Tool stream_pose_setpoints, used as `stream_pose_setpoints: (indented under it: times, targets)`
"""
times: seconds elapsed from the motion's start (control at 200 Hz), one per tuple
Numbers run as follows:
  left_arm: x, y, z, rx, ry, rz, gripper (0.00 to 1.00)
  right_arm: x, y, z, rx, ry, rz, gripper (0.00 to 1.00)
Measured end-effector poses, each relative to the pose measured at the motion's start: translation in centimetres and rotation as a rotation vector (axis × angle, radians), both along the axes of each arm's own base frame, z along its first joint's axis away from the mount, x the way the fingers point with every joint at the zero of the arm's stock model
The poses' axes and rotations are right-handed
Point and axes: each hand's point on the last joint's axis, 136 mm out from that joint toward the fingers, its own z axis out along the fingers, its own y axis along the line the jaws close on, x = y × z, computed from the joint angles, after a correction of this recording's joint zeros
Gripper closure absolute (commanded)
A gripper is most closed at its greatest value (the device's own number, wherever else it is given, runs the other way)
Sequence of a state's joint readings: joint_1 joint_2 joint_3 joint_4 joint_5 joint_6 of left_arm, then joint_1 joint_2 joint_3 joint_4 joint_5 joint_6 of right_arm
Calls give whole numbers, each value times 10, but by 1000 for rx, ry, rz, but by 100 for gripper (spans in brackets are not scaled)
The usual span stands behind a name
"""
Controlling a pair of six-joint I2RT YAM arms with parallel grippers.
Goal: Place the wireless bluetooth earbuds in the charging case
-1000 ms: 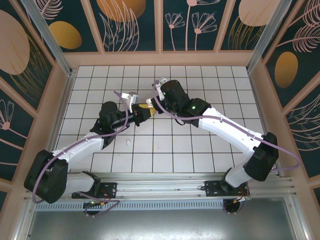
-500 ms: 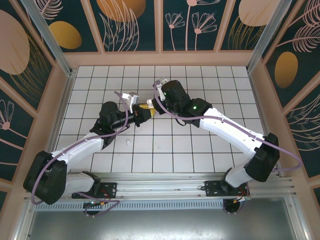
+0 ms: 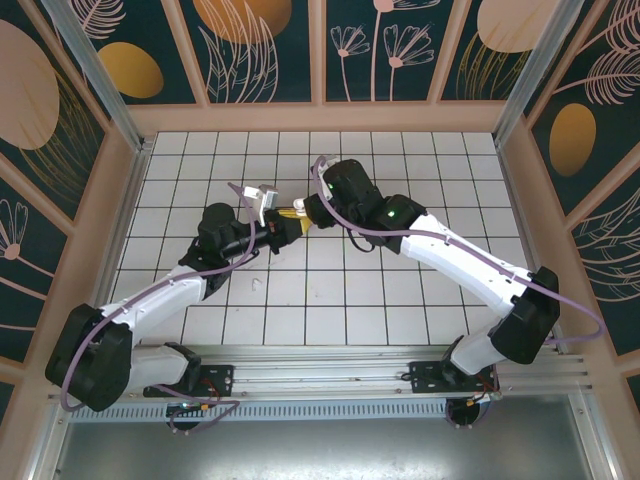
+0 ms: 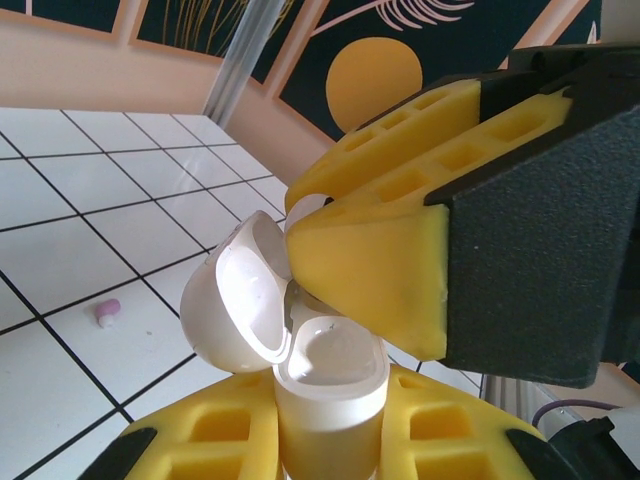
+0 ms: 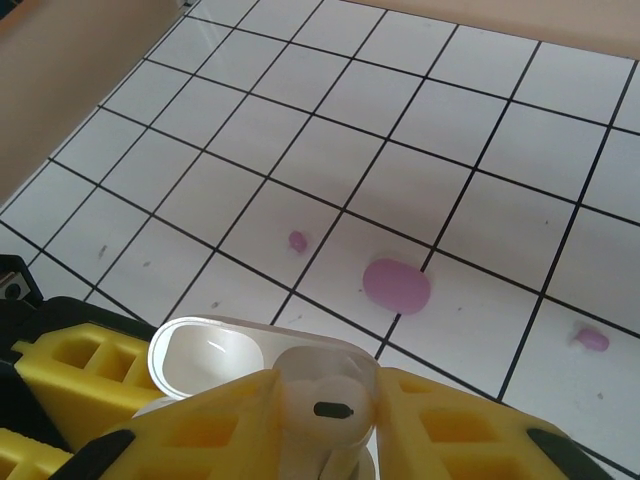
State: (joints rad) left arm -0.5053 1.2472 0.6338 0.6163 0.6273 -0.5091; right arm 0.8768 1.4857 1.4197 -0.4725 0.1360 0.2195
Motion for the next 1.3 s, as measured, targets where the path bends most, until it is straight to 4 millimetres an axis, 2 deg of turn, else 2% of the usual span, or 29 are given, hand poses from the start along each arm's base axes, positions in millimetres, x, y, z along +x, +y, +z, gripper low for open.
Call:
stream_pose_setpoints:
  times: [0.876,1.296]
  targets:
    - [-3,4,14,-10,-52,11,100,-6,7,14,53,62,9,59]
    - [-5,7,26,-22,-94,27,100,-11,12,28,82,82,32,53]
